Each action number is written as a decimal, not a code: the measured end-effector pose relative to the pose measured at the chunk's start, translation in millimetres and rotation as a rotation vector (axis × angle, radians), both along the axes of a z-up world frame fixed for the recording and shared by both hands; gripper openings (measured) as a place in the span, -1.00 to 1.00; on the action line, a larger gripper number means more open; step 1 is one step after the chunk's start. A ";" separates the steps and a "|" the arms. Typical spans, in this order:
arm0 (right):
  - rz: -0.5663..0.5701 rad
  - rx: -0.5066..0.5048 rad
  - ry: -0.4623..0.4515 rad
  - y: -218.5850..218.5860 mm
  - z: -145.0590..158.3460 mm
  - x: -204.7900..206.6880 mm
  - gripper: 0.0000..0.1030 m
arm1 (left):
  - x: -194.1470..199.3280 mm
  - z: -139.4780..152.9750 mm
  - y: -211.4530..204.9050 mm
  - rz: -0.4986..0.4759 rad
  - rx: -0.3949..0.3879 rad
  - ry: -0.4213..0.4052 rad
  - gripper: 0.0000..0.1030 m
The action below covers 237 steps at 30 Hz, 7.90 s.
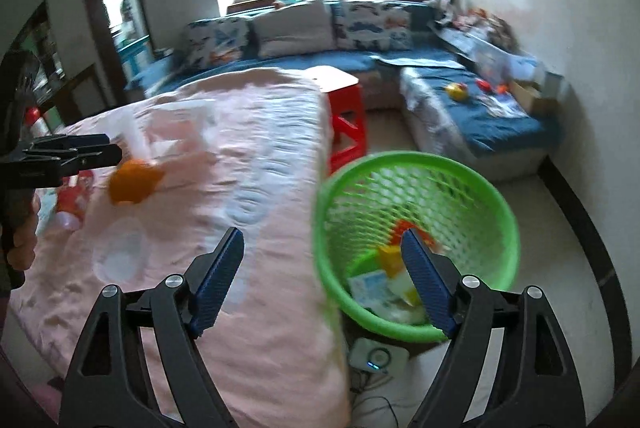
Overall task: Collect trash
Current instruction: 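Move both tools back to the bed toward the red cup and clear lid, then grasp the red printed cup with the left tool while the right tool grasps the clear round lid, then carry the clear lid over the basket and open the right tool while the left tool carries the red cup, then lower the red cup over the green basket and open the left tool, then move both tools back to the bed toward the paper cup and clear cup, then grasp the white paper cup with the left tool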
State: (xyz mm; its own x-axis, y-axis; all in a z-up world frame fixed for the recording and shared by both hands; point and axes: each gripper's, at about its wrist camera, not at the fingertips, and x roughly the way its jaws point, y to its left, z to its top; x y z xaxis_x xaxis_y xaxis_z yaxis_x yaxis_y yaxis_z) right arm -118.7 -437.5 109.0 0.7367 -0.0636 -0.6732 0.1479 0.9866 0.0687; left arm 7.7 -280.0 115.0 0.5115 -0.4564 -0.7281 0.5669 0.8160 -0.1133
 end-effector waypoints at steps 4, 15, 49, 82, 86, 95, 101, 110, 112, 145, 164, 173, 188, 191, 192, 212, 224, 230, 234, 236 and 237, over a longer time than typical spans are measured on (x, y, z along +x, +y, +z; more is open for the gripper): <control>0.083 -0.001 0.005 29.9 -0.9 25.7 0.57 | 3.7 -1.1 51.1 0.126 -0.003 -0.001 0.44; 0.276 0.014 0.032 98.5 -8.1 78.0 0.61 | 10.1 -19.8 154.8 0.410 0.040 0.038 0.65; 0.484 0.004 0.236 202.4 -81.1 94.7 0.91 | 45.7 -76.5 179.2 0.487 0.030 0.199 0.79; 0.433 0.047 0.150 176.7 -54.5 69.1 0.80 | 19.8 -63.4 178.6 0.428 -0.088 0.214 0.33; 0.367 0.063 0.118 150.3 -46.0 58.4 0.80 | 1.5 -45.6 164.0 0.372 -0.107 0.175 0.33; 0.154 0.069 0.094 71.0 -41.0 43.9 0.80 | -7.7 -19.0 108.7 0.213 -0.134 0.130 0.33; -0.007 0.066 0.097 2.1 -45.0 36.8 0.80 | -2.3 -10.4 57.9 0.102 -0.144 0.138 0.33; -0.205 0.139 0.172 -92.7 -75.3 37.0 0.83 | 5.3 -4.9 -14.2 -0.017 -0.125 0.142 0.33; -0.223 0.159 0.186 -102.4 -81.8 36.3 0.83 | 6.3 -3.7 -31.4 -0.044 -0.115 0.138 0.33; -0.311 0.128 0.098 -107.8 -62.1 -57.0 0.90 | 11.3 -50.0 -220.1 -0.286 0.023 0.169 0.35; -0.292 0.141 0.092 -94.9 -60.5 -64.7 0.90 | -6.8 -42.9 -220.8 -0.323 0.011 0.109 0.58; -0.206 0.117 0.067 -68.4 -39.2 -41.4 0.90 | -7.8 -12.0 -146.8 -0.220 0.006 0.017 0.58; 0.016 0.105 0.028 20.8 -18.0 31.6 0.90 | 3.3 10.0 21.4 0.082 0.012 -0.051 0.59; 0.024 0.111 0.025 43.4 -15.6 38.4 0.90 | 4.6 11.0 68.2 0.160 0.012 -0.044 0.59; 0.025 0.118 0.026 46.4 -14.6 39.0 0.90 | 5.9 11.1 79.4 0.178 0.012 -0.040 0.59; 0.159 0.069 0.071 189.3 -7.7 87.0 0.90 | 68.0 -50.6 305.9 0.749 -0.059 0.214 0.76; 0.203 0.050 0.096 237.8 -9.7 120.7 0.89 | 108.0 -86.7 311.7 0.808 -0.103 0.345 0.69; 0.225 0.046 0.100 243.6 -9.4 138.6 0.88 | 114.6 -92.4 308.2 0.810 -0.130 0.365 0.42; 0.241 0.068 0.103 245.2 -8.5 155.3 0.88 | 113.2 -91.5 302.4 0.800 -0.125 0.344 0.34; 0.249 0.066 0.104 246.6 -8.4 163.8 0.88 | 112.7 -91.0 300.7 0.787 -0.126 0.338 0.29; 0.253 0.069 0.107 247.1 -9.3 172.4 0.88 | 112.7 -90.4 298.6 0.777 -0.120 0.332 0.28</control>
State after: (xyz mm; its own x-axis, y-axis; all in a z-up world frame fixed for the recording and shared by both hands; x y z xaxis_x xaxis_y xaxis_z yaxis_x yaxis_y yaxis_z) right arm 53.7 -190.4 99.8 0.6480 0.1623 -0.7441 -0.0927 0.9866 0.1344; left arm 120.4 18.5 24.6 0.4801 -0.1473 -0.8648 -0.2272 0.9313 -0.2847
